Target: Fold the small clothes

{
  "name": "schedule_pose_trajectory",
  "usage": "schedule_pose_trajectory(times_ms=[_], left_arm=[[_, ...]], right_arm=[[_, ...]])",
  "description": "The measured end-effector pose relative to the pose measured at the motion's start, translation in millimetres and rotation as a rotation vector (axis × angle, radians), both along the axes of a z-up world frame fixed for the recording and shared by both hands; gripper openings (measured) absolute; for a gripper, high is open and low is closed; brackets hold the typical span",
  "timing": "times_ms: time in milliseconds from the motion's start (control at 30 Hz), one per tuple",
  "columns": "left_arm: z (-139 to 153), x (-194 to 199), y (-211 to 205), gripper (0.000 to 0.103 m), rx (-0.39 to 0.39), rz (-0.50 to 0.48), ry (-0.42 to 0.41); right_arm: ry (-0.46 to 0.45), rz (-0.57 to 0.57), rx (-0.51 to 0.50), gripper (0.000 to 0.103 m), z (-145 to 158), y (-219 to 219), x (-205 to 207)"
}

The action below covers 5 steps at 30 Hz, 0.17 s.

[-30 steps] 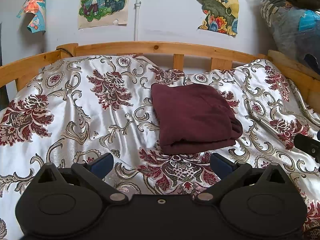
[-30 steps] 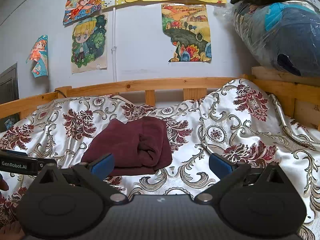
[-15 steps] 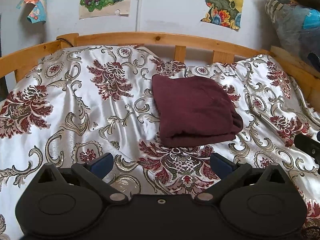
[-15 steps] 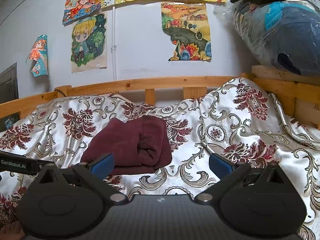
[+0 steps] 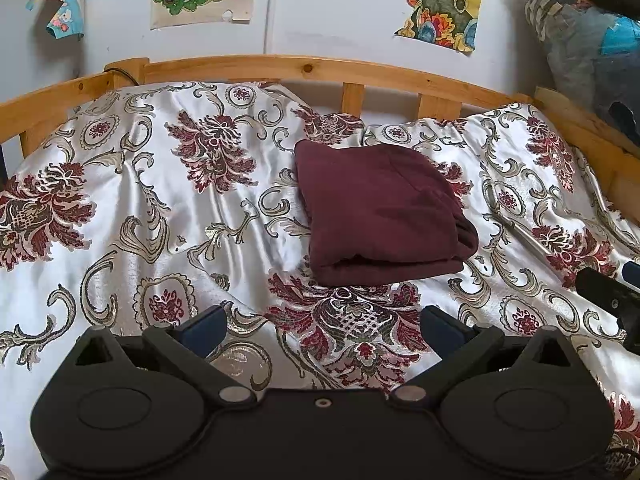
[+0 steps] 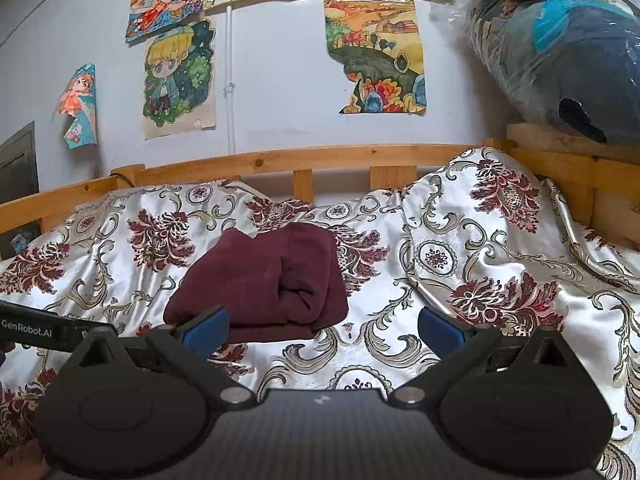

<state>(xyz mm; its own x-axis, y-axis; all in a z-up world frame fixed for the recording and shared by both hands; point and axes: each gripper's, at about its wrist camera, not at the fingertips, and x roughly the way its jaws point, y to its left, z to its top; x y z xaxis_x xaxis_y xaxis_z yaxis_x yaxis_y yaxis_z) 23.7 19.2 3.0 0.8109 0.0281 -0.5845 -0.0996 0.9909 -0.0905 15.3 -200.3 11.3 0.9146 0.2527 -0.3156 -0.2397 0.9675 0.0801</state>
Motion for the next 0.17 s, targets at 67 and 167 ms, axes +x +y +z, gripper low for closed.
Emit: schedule_pose_trajectory(times_ms=[67,167], left_arm=[[-0.1,-0.1,0.0,0.102,0.001,-0.001,-0.001],[-0.2,0.4,-0.2,0.102,0.000,0.000,0.004]], right_arm=[[0.004,0.002,-0.004,0.103,0.5,1.1,0.5],[0.021,-0.003,-0.006,0.103,0.9,2.2,2.5]])
